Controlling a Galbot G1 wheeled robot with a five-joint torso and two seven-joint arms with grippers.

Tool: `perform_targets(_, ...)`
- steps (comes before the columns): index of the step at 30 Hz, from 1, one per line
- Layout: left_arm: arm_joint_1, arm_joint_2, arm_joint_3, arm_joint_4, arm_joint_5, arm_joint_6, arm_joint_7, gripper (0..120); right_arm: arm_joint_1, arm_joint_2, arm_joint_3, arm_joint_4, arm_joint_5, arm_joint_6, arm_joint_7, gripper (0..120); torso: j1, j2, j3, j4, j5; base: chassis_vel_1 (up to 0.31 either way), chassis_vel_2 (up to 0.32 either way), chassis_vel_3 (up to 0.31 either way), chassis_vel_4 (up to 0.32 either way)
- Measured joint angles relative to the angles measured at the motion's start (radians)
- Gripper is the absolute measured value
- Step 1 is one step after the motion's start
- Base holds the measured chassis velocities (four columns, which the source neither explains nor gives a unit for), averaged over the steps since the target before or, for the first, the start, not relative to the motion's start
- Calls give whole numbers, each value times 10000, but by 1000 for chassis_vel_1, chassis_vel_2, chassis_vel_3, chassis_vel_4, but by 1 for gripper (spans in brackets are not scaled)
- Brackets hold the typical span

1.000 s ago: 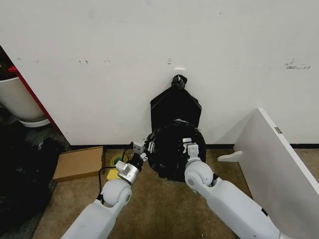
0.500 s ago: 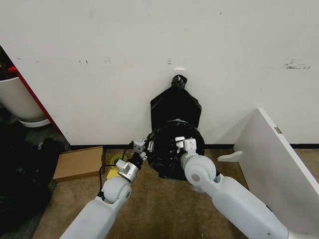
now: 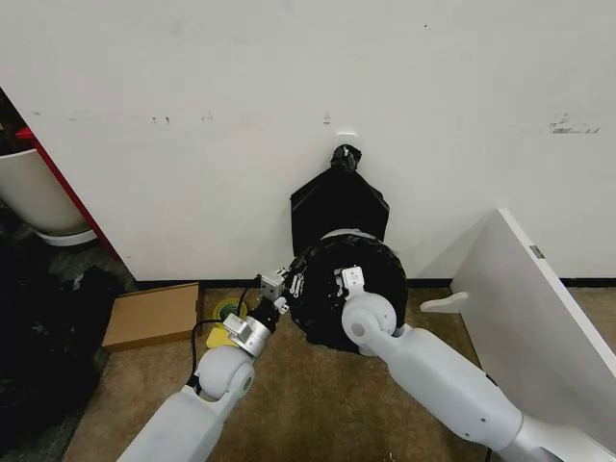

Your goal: Place the garbage bag over the trash bin.

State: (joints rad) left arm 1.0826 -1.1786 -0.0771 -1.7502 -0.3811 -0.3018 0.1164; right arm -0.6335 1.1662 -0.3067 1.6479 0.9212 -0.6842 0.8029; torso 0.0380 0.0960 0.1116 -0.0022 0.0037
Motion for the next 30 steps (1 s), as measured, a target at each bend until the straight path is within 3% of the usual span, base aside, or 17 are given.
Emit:
perform_targets(6,30,3,-54,29,-12,-1,-3,3,-215,-189,35,267,-875,936,-708,0,0,0,0,-1,0,0,0,0,0)
perform_targets(9,28,0,-56,53,-14,0,-5,3,-340,-260,35,640,-625,937,-617,0,0,0,-1,0,0,0,0,0,0)
perform_targets(13,16,-18,-33,57,-14,-1,-4,3,-559,-279,106,1347,843,185,280,0,0,0,-1,-1,0,0,0,0,0)
perform_targets(18,40,-38,-7,-15,-17,-2,16,3,-582,-157,148,1254,1401,-378,781,0,0,0,-1,0,0,0,0,0,0)
perform_targets(24,119,-13,-5,-184,-42,-25,42,3,-534,-22,105,387,422,-261,581,0,0,0,-1,0,1,0,0,0,0)
perform_targets(30,-7,-19,-82,61,-124,24,-128,3,-762,-173,96,840,-389,564,-41,0,0,0,-1,1,-1,0,0,0,0)
